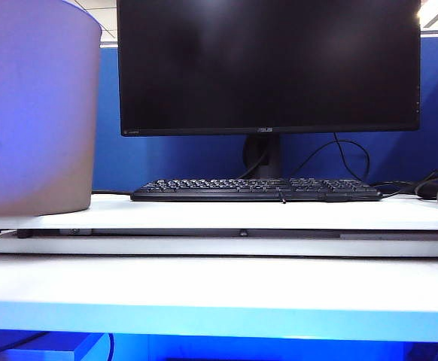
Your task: Pick up all paper balls from the table and place them in the pink trash can.
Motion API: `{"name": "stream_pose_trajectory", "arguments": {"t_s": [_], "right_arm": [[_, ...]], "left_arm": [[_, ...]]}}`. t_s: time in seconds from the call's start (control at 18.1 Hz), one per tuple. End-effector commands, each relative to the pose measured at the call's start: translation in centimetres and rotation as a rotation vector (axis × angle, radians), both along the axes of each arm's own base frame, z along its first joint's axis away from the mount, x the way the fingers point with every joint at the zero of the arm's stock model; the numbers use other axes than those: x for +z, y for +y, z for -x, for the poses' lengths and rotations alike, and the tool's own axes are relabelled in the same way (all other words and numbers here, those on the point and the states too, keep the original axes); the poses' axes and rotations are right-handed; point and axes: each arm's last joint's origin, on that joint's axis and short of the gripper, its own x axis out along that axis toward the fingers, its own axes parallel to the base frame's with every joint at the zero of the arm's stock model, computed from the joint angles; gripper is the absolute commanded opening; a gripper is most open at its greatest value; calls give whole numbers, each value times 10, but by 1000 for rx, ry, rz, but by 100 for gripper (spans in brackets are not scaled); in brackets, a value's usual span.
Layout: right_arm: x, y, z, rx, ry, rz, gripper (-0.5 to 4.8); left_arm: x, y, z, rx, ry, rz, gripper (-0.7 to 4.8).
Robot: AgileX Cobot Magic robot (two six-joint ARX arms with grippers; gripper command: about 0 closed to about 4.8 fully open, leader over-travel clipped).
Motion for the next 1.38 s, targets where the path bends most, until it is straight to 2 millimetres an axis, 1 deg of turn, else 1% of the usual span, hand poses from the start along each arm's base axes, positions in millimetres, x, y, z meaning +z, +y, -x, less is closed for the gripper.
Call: {"name": "stream_pose_trajectory", "arguments": {"t_s": [0.06,0.28,0.33,0.39,0.5,0.61,0.72,0.77,0.83,0.89,0.94,1.0,1.05,1.11,1.16,1.22,1.27,1.33,1.38], "right_arm": [[1,0,0,6,-11,-20,-1],[1,0,0,6,-8,-20,-1],[1,0,0,6,-9,-20,-1],[1,0,0,6,-9,-20,-1],[1,0,0,5,-10,-20,-1],[1,0,0,2,-13,-20,-1],[1,0,0,1,-12,-20,-1],[1,0,0,-1,-13,-19,-1],[1,0,0,-2,-13,-19,-1],[1,0,0,-2,-13,-19,-1],[1,0,0,-2,-13,-20,-1],[1,0,0,-1,-14,-20,-1],[2,0,0,-2,-17,-20,-1],[3,0,0,0,-28,-22,-1],[4,0,0,3,-41,-23,-1],[5,0,0,3,-56,-25,-1],[7,0,0,3,-74,-27,-1],[8,0,0,4,-84,-28,-1],[8,0,0,7,-87,-28,-1]], "left_arm": [[13,12,15,63,-57,-1,-6],[14,14,16,105,-76,-47,-4],[14,14,16,105,-77,-46,19],[14,14,16,105,-77,-46,90],[14,14,16,105,-77,-46,98],[14,15,17,109,-80,-50,171],[15,15,17,128,-88,-66,217],[15,16,17,137,-92,-71,260],[16,16,18,145,-97,-80,318],[17,17,19,133,-97,-97,358],[20,18,21,127,-112,-99,395],[32,24,31,155,-186,-81,403],[42,31,40,177,-245,-85,403],[52,39,55,199,-296,-65,403],[62,51,74,208,-329,-32,396],[71,65,99,219,-367,29,324],[81,84,143,162,-402,178,35],[85,97,176,73,-405,319,-9],[89,113,208,-30,-421,475,-6]]}}
